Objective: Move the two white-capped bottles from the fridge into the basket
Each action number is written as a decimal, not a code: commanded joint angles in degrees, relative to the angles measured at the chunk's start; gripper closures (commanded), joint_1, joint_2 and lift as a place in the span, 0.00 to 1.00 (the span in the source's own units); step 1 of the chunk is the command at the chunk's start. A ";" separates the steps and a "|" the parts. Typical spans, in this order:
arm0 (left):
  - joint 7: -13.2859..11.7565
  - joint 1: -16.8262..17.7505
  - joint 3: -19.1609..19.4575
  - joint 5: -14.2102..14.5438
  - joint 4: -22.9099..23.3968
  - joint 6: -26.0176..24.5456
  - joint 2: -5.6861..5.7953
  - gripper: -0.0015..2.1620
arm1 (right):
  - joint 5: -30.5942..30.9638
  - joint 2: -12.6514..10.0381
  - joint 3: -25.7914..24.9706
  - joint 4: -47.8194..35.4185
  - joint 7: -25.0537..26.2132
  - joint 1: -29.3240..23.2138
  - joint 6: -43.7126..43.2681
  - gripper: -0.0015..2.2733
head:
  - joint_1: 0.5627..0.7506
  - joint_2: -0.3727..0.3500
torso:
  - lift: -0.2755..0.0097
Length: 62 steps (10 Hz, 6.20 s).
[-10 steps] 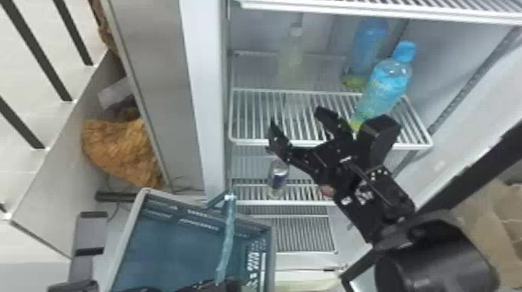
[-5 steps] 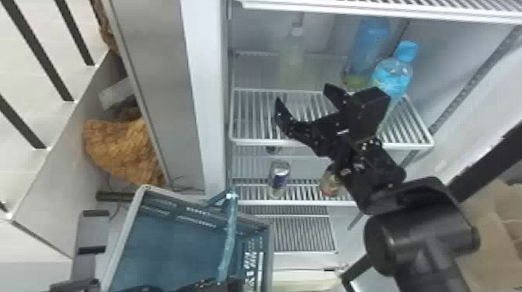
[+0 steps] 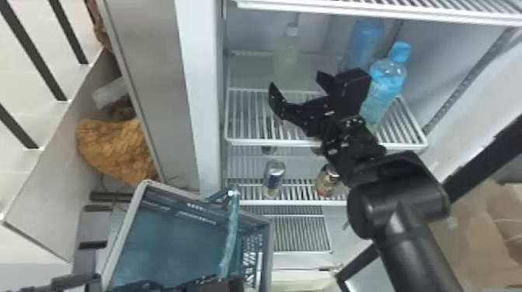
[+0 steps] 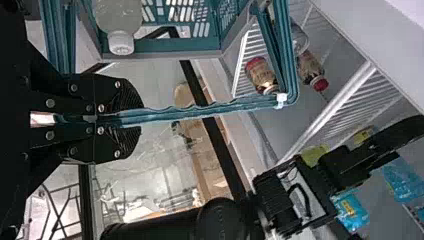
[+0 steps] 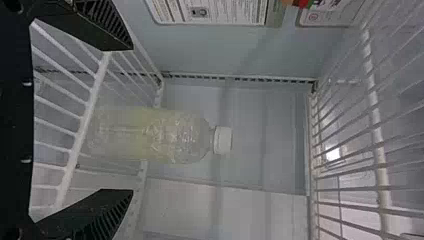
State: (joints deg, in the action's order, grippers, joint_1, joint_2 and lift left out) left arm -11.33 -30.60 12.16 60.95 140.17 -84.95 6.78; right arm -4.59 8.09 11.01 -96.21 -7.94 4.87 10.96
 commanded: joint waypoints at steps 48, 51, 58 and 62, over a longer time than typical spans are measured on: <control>-1.06 0.37 -0.28 0.98 -1.72 0.72 0.33 0.56 | -10.26 7.38 -3.01 -44.76 7.23 -26.80 15.19 0.39 | 0.70 0.34 | 0.97; -1.06 0.37 -0.28 0.87 -1.72 0.72 0.42 0.56 | -10.49 7.20 -4.73 -49.97 7.23 -31.45 18.00 0.39 | 0.70 0.32 | 0.97; -1.06 0.65 -0.62 0.75 -1.72 0.30 0.51 0.56 | -11.64 3.69 -11.58 -63.89 5.21 -42.70 36.99 0.39 | 0.70 0.21 | 0.97; -1.06 1.21 -1.88 1.67 -1.72 0.16 0.95 0.56 | -12.78 2.37 -12.72 -69.09 4.42 -48.04 47.25 0.39 | 0.70 0.19 | 0.97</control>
State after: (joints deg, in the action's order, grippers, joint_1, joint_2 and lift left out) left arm -12.40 -29.45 10.49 62.31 138.45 -84.80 7.68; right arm -17.20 10.51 -1.71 -164.93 -3.54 -42.55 57.05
